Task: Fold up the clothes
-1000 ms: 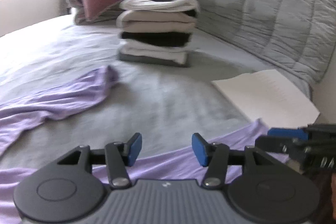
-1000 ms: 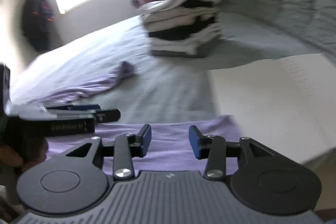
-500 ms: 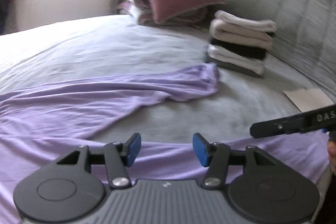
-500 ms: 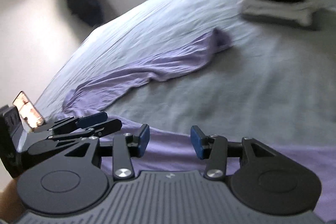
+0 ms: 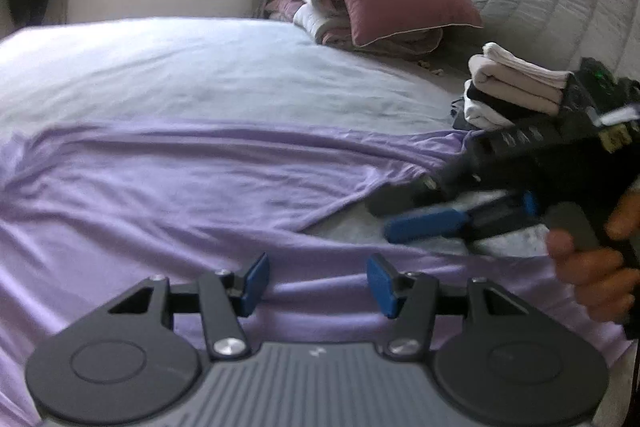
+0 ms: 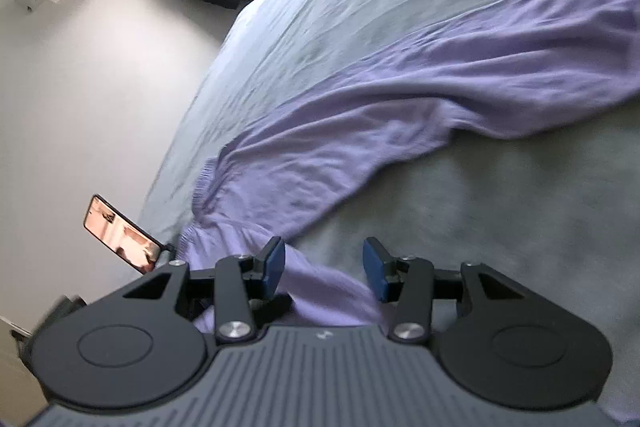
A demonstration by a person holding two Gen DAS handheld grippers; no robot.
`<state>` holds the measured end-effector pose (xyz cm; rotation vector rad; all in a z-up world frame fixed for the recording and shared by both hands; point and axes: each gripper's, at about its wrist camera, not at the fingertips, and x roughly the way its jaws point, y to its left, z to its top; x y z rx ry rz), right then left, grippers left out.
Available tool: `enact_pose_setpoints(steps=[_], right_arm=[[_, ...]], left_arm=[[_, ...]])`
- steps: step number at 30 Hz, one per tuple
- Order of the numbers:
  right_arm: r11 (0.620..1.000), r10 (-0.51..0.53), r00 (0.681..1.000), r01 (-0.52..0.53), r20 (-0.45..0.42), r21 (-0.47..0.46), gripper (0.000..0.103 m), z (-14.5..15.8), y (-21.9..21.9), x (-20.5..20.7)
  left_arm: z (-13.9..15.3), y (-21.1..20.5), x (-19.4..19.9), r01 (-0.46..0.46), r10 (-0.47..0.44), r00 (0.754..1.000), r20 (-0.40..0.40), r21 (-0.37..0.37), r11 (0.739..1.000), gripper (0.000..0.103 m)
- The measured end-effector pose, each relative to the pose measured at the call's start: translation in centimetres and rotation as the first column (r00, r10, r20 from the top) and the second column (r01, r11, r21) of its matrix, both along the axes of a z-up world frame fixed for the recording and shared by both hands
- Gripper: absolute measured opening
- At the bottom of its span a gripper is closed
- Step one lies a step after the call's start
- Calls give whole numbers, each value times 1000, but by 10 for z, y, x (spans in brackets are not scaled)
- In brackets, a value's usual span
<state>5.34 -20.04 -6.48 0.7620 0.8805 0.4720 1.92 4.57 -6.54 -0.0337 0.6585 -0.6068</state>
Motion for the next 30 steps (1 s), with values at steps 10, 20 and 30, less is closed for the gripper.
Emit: enact_pose_setpoints(steps=[10, 20, 30], right_arm=[[982, -155, 982, 165, 105, -96, 4, 5, 23, 34], [989, -111, 993, 114, 40, -90, 17, 10, 11, 35], [968, 89, 991, -63, 98, -245, 29, 20, 63, 9]], left_arm=[[-4, 2, -6, 25, -25, 1000, 9, -1, 1000, 61], [0, 6, -12, 31, -31, 999, 16, 1, 1000, 64], [2, 11, -33, 82, -84, 996, 31, 46, 996, 65]])
